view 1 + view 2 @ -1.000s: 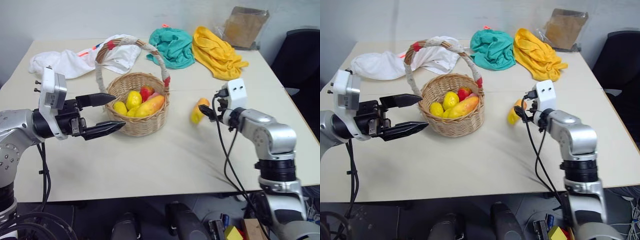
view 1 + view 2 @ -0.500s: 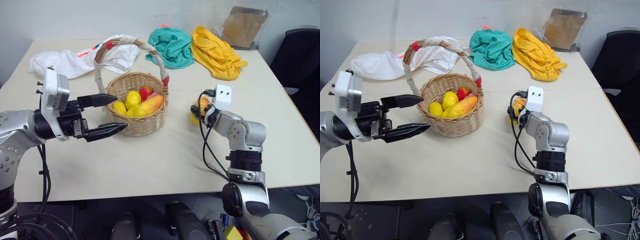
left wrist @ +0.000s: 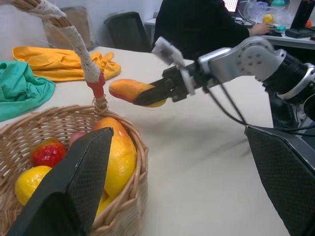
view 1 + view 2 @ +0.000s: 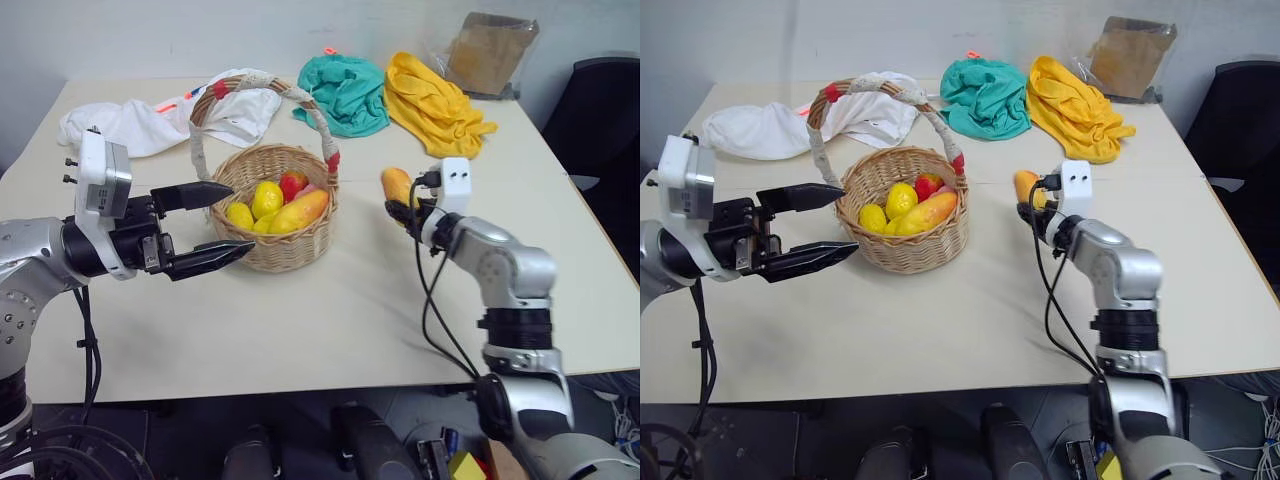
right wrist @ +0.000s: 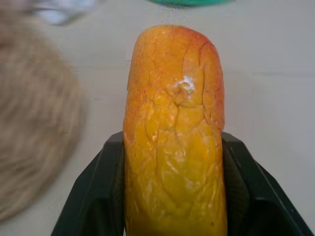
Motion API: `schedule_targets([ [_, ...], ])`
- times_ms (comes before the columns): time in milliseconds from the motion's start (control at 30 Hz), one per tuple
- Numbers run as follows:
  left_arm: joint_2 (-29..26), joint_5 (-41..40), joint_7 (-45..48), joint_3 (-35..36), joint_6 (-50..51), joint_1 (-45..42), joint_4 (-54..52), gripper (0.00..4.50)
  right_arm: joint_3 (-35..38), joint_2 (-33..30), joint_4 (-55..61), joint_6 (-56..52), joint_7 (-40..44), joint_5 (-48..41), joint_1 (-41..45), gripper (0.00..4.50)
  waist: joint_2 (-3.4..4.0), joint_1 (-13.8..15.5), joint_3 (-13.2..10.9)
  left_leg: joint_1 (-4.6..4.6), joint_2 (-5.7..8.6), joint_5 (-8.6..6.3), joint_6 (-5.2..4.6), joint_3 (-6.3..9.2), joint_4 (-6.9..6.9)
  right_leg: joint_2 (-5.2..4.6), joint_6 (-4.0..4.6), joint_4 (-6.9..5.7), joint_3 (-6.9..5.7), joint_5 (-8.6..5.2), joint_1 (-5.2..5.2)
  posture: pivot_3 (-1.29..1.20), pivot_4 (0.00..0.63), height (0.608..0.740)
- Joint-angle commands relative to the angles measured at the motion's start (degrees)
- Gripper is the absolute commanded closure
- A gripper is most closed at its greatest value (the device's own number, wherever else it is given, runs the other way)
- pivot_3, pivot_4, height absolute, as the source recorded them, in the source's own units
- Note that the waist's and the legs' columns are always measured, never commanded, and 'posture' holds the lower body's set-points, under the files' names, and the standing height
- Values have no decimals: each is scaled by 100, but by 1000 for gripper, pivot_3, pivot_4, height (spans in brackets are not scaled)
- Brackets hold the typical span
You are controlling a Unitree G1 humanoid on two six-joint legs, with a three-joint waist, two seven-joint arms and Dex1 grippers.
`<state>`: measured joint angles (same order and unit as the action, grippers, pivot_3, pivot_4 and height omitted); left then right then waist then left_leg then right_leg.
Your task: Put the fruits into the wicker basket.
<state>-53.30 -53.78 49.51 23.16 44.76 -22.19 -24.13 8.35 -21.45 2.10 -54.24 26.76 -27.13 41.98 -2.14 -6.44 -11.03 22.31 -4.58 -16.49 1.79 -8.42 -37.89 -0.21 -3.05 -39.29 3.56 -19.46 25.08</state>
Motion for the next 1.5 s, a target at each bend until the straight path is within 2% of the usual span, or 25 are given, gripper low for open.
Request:
schedule_targets([
  [33, -287, -112, 114, 481, -18, 60, -12, 0, -613, -763, 1047, -489, 1686, -952, 192, 2633, 0, -4, 0, 0, -2, 0, 1, 1, 0, 2, 0, 0, -1, 0, 1, 0, 150, 740],
  [133, -398, -141, 143, 583, -3, 52, 20, 0, -832, -386, 1000, -773, 1463, -1141, 732, 2633, 0, -71, 0, -12, -7, 2, 5, -2, 1, 6, 2, -3, 2, 1, -5, 0, 150, 740],
  [267, -523, -181, 143, 693, 17, 30, -7, 0, -1145, 564, 648, -1095, 1004, -1166, 1447, 2633, -1, -100, 0, -11, -6, 10, 10, 3, 1, 5, 6, -15, 1, 3, -1, 0, 150, 740],
  [400, -560, -248, 120, 800, 51, 98, -104, 0, -1468, 1402, -208, -580, 470, -606, 2085, 2633, -2, -122, 1, 8, -6, 8, 8, 3, 1, -1, 9, -11, -2, 2, 17, 0, 150, 740],
  [500, -554, -258, 99, 816, 54, 123, -135, 0, -1501, 1747, -806, -214, 202, -252, 2396, 2633, -4, -142, 2, 24, 1, 8, 3, 0, -2, -10, 8, -13, -2, 2, 32, 0, 150, 740],
  [533, -534, -242, 87, 839, 33, 163, -140, 0, -1442, 1898, -1101, -13, 18, -111, 2552, 1886, -6, -135, 3, 26, 1, 8, 1, 1, -2, -11, 9, -12, -3, 2, 33, 0, 150, 740],
  [600, -509, -221, 73, 868, -3, 229, -152, 0, -1441, 2032, -1486, 339, -237, 196, 2747, 1237, -7, -147, 4, 29, 2, 6, -1, 3, -3, -13, 9, -10, -5, 2, 33, 0, 150, 740],
  [700, -496, -232, 40, 876, -24, 273, -179, 0, -1637, 1835, -1364, 555, -79, 477, 2689, 164, -8, -142, 4, 35, 3, 6, -2, 5, -4, -14, 8, -8, -8, 2, 36, 0, 150, 740],
  [733, -493, -238, 31, 877, -27, 281, -184, 0, -1640, 1787, -1274, 525, -12, 483, 2648, 48, -8, -143, 4, 36, 3, 6, -2, 7, -4, -14, 9, -7, -9, 2, 36, 0, 150, 740],
  [933, -489, -174, 147, 780, -101, 284, -67, 0, -222, 1066, 353, -1152, 695, -1500, 2045, 48, -8, -108, 4, 50, 2, 5, -5, 16, -3, -17, 8, 1, -17, 2, 39, 0, 150, 740],
  [1033, -499, -128, 185, 676, -151, 201, 31, 0, 248, 672, 753, -1629, 724, -2065, 1747, 48, -9, -77, 5, 49, 2, 4, -6, 16, -5, -17, 8, 0, -17, 2, 38, 0, 150, 740],
  [1100, -488, -95, 206, 571, -206, 74, 130, 0, 62, 169, 955, -1329, 485, -1519, 1353, 48, -9, -78, 5, 46, 3, 5, -7, 14, -7, -17, 8, -3, -15, 2, 38, 0, 150, 740],
  [1167, -474, -73, 232, 508, -253, 1, 193, 0, -95, 13, 892, -913, 44, -960, 1138, 48, -9, -98, 5, 42, 6, 8, -6, 12, -7, -16, 8, -7, -12, 2, 37, 0, 150, 740],
  [1333, -368, -2, 180, 222, -333, -286, 302, 0, -490, 633, 439, -32, -309, -420, 1088, 48, -8, -195, 4, 29, 4, 14, 3, 0, 5, -6, 8, -16, 2, 2, 39, 0, 150, 740],
  [1500, -357, 80, 193, 122, -383, -410, 380, 0, -582, 1297, -689, 778, -380, -121, 1482, 48, -7, -185, 4, 20, -1, 22, 16, -1, 16, 1, 9, -17, 2, 2, 39, 0, 150, 740],
])
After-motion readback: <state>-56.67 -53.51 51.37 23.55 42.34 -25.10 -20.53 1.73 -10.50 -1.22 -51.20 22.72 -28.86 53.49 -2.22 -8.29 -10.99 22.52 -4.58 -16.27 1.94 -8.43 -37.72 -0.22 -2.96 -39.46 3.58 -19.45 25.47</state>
